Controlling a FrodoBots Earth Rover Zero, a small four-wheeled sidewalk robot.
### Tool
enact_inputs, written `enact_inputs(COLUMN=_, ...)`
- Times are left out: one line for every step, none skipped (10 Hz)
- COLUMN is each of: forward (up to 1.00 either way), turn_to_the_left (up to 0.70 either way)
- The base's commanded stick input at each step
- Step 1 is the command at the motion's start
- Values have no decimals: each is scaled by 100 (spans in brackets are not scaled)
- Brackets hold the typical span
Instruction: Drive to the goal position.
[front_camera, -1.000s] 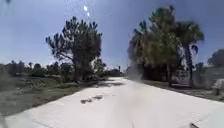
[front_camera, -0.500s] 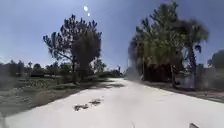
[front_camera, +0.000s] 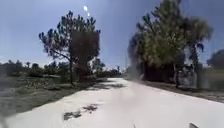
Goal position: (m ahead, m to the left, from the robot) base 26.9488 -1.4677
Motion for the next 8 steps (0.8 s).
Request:
enact_inputs(forward=70, turn_to_the_left=0)
enact_inputs(forward=70, turn_to_the_left=0)
enact_inputs(forward=70, turn_to_the_left=0)
enact_inputs(forward=70, turn_to_the_left=0)
enact_inputs(forward=70, turn_to_the_left=0)
enact_inputs(forward=70, turn_to_the_left=0)
enact_inputs(forward=70, turn_to_the_left=0)
enact_inputs(forward=70, turn_to_the_left=0)
